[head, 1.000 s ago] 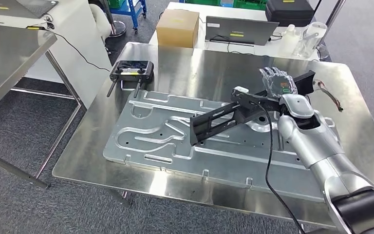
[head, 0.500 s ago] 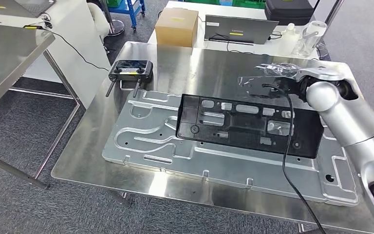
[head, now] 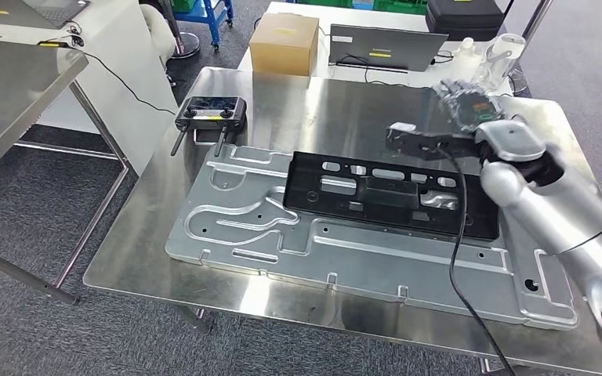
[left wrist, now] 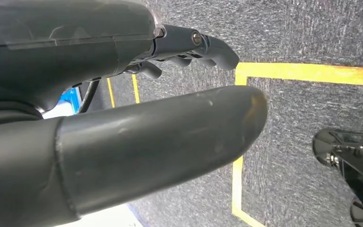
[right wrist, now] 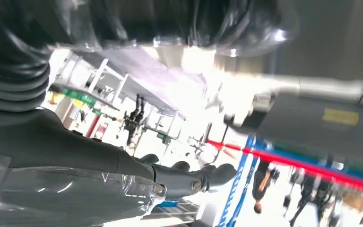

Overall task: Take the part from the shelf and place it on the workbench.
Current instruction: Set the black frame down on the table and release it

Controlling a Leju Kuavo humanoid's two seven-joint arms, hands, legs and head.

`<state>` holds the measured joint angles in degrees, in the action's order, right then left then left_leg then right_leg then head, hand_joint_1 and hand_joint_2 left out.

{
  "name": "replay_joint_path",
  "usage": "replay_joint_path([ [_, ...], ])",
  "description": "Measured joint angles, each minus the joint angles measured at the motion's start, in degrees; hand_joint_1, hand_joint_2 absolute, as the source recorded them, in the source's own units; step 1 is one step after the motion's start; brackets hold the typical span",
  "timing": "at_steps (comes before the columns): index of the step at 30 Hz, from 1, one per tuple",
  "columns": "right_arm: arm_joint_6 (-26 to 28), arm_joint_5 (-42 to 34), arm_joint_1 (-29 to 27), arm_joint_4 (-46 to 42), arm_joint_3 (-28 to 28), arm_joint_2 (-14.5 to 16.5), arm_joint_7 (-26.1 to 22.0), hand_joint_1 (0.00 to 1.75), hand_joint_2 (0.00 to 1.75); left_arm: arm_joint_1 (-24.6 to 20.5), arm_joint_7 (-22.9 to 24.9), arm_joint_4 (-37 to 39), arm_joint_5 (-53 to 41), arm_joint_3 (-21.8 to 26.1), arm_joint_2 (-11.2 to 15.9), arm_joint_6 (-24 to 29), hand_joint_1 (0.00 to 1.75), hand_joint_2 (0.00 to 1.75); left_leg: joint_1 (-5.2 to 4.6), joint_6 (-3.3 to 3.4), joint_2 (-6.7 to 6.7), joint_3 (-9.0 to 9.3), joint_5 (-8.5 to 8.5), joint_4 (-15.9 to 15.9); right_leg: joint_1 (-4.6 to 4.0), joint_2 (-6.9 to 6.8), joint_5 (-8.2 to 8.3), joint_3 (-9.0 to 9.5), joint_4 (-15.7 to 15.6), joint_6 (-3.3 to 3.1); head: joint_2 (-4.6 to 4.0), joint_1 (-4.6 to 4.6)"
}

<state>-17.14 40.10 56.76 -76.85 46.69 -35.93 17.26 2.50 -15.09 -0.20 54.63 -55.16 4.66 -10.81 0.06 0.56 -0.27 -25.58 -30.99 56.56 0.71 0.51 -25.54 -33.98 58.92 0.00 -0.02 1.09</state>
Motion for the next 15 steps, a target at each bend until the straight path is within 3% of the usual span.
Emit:
replay_joint_path([
  [4,6.5,7.2,-7.5,-0.4,-3.8,3.7,-0.4,0.00,0.00,-0.4,0.3,0.0,0.0,0.0,-0.2,0.2,0.00,0.00,-0.01,0.00,-0.13,-0.04,0.02,0.0,-0.03,-0.15,-0.02,-0.02,0.0,0.00,0.01,0.01],
  [9,10.0,12.1,-12.8,-2.5,-9.1,5.9,-0.7,0.00,0.00,-0.3,0.3,0.0,-0.1,0.0,-0.4,0.4,0.00,0.00,0.00,-0.01,-0.23,-0.10,0.03,0.0,-0.03,-0.28,-0.05,-0.03,0.0,-0.01,0.01,0.01],
  [15,23.1,22.6,-22.1,-11.5,-18.5,8.0,-3.8,0.00,0.00,-0.2,0.0,0.0,-0.9,0.0,-0.7,1.2,0.00,0.00,-0.01,0.00,-0.24,-0.13,0.01,0.0,-0.02,-0.34,-0.08,-0.04,0.0,-0.01,0.01,0.01],
])
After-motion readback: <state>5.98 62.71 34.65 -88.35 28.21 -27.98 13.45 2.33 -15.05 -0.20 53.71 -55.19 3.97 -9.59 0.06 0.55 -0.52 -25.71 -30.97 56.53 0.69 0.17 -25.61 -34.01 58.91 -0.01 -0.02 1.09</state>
